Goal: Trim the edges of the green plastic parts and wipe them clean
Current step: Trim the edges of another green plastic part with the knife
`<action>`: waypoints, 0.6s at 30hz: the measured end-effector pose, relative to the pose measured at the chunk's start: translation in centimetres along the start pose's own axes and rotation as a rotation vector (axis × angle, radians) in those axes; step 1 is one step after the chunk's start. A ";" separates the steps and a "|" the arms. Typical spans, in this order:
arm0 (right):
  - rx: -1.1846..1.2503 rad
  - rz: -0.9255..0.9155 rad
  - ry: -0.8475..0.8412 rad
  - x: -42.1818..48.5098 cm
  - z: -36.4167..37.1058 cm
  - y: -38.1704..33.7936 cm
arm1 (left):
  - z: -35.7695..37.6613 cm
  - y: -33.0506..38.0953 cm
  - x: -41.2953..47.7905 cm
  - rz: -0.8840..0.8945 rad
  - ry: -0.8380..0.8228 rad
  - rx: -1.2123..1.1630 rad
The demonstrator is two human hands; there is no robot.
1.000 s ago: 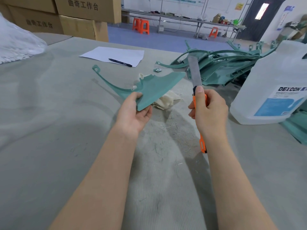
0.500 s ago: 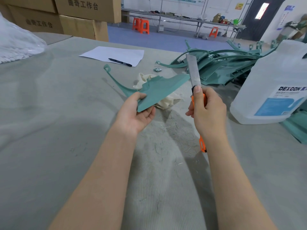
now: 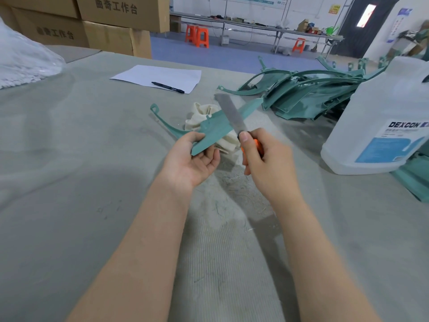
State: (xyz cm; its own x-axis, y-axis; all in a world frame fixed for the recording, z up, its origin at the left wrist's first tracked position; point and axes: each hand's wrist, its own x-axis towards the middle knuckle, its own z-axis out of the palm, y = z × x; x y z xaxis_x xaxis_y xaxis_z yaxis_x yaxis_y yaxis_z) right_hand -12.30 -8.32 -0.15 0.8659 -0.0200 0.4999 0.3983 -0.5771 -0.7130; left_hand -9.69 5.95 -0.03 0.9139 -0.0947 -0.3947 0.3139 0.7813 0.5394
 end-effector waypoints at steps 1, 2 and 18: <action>-0.026 -0.020 -0.026 -0.1 0.1 -0.1 | 0.1 0.0 0.0 0.001 0.001 -0.002; -0.049 -0.037 -0.052 -0.2 0.3 -0.2 | 0.1 -0.1 0.0 0.002 0.001 -0.010; 0.056 0.086 0.289 0.5 -0.8 0.3 | 0.2 0.1 -0.3 -0.001 -0.020 -0.028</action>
State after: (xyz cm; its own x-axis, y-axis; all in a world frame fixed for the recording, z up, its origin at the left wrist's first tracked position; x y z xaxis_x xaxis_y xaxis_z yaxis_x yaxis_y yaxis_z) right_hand -11.99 -9.15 0.30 0.7785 -0.3031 0.5496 0.3500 -0.5172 -0.7810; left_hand -9.86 5.97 0.31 0.9186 -0.1073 -0.3803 0.3076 0.7983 0.5178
